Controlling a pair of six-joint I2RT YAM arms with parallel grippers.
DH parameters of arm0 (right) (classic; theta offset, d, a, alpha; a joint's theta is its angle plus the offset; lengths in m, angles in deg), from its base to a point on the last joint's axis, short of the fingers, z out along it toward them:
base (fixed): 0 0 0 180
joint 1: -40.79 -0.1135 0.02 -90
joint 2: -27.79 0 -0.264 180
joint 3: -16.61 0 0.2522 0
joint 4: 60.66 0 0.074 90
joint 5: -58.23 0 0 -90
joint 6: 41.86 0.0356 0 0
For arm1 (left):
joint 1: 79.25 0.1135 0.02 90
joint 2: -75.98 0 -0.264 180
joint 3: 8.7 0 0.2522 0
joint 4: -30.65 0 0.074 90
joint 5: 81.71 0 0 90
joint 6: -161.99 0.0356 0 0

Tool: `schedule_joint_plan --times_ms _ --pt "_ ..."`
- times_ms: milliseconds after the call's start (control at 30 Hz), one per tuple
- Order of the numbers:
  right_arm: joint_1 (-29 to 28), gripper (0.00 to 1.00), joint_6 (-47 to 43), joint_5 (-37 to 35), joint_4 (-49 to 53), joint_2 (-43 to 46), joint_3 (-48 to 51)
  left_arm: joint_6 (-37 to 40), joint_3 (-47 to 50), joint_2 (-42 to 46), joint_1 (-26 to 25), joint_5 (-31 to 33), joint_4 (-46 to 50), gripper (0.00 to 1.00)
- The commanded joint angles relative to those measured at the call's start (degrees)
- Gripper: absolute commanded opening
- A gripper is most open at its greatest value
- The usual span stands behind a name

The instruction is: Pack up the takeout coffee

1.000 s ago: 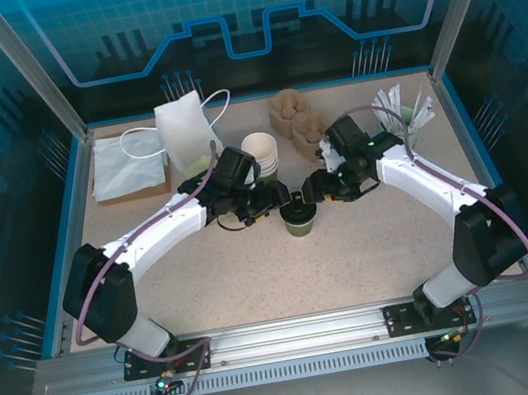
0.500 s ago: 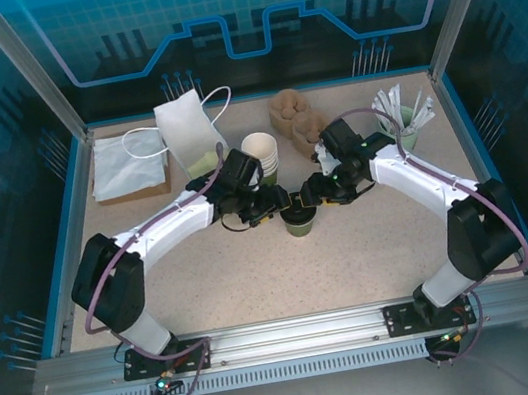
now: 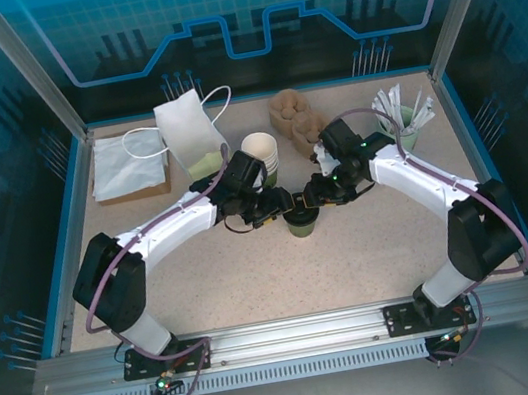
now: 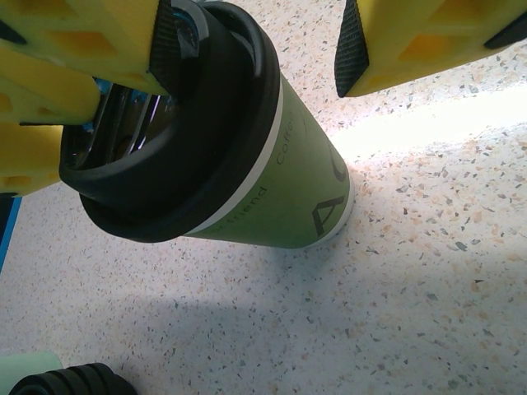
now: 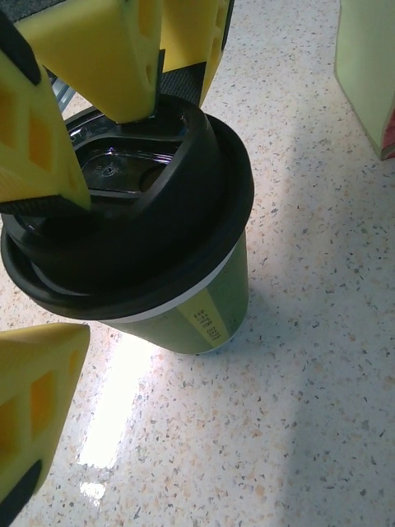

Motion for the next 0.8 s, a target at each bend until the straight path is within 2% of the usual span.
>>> schedule_joint_plan --times_ms 0,467,767 --pt "-0.36 0.36 -1.32 -3.97 3.99 -3.18 1.94 1.43 -0.07 -1.48 -0.49 2.18 4.7 0.55" --pt "1.93 0.32 -3.84 -3.53 4.54 -6.74 4.52 1.57 0.0 -2.28 -0.55 3.39 5.61 0.54" --pt "1.94 0.32 -5.17 -4.37 7.16 -6.98 2.13 2.57 0.74 -3.17 -1.71 5.99 7.82 0.5"
